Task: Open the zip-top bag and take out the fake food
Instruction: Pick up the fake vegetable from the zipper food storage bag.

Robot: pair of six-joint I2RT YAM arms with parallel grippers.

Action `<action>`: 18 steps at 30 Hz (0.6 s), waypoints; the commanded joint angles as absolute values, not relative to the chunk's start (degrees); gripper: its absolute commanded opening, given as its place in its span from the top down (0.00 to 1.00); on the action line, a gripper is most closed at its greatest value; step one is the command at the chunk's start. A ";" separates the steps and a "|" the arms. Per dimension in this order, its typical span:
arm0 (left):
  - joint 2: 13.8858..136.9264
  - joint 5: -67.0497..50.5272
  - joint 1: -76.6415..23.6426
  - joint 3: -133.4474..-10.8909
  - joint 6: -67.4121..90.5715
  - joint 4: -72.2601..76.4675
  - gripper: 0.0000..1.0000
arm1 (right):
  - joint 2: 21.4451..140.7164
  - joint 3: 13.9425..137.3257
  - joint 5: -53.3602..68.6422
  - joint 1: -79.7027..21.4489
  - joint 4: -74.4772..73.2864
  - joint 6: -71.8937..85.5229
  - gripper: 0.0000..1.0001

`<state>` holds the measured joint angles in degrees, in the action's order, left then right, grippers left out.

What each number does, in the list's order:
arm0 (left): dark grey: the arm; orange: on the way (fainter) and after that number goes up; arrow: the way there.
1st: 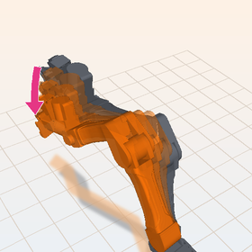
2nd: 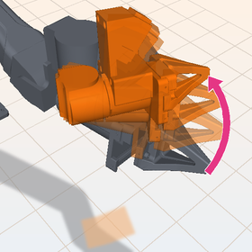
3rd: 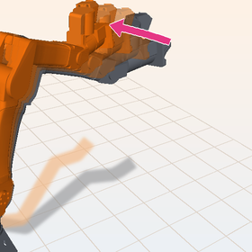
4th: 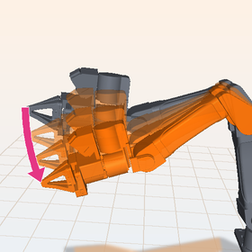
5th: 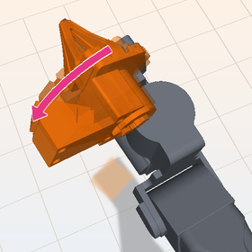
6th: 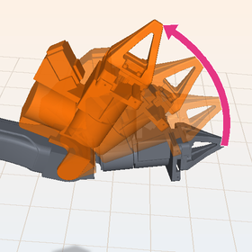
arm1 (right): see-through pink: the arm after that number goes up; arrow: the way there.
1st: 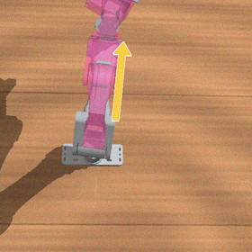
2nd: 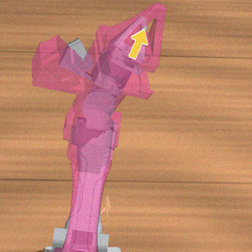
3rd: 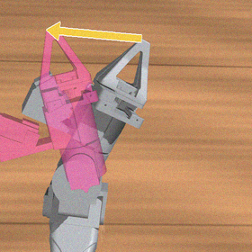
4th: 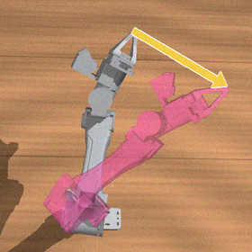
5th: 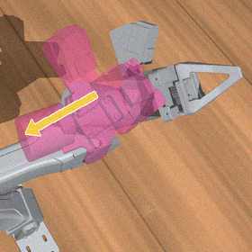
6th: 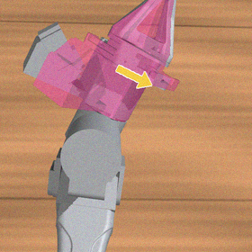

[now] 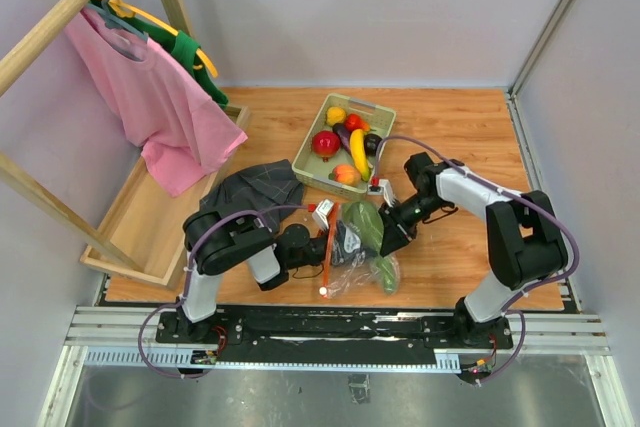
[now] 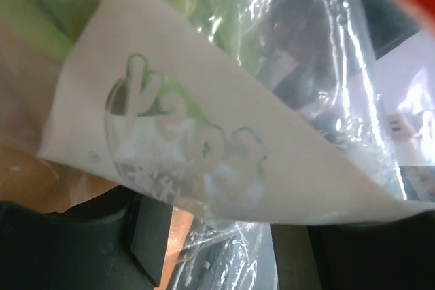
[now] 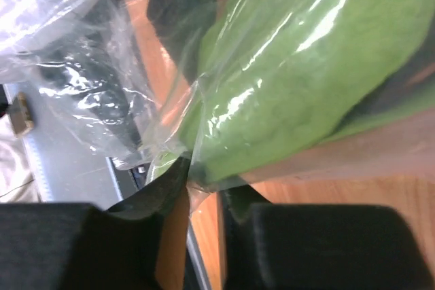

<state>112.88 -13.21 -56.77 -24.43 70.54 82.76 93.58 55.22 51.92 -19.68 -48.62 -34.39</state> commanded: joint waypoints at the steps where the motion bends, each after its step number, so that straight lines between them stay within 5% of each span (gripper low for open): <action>1: 109.71 -11.81 -57.19 -24.75 68.65 90.34 0.38 | 93.80 57.40 63.25 -18.38 -53.34 -37.86 0.89; 3: 107.95 -10.72 -57.18 -23.14 67.99 90.53 0.33 | 93.63 57.98 67.11 -16.60 -55.75 -40.25 0.99; 10: 104.30 -8.24 -57.20 -18.69 67.98 94.57 0.31 | 93.92 60.92 78.39 -10.17 -69.85 -55.41 0.99; 18: 103.82 -10.67 -57.39 -21.33 68.23 94.57 0.44 | 95.39 63.99 82.59 -9.55 -83.99 -71.97 0.99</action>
<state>105.03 -9.76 -56.77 -19.55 69.21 87.35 94.85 62.39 76.38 -10.28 -74.04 -61.28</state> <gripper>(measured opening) 0.579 0.014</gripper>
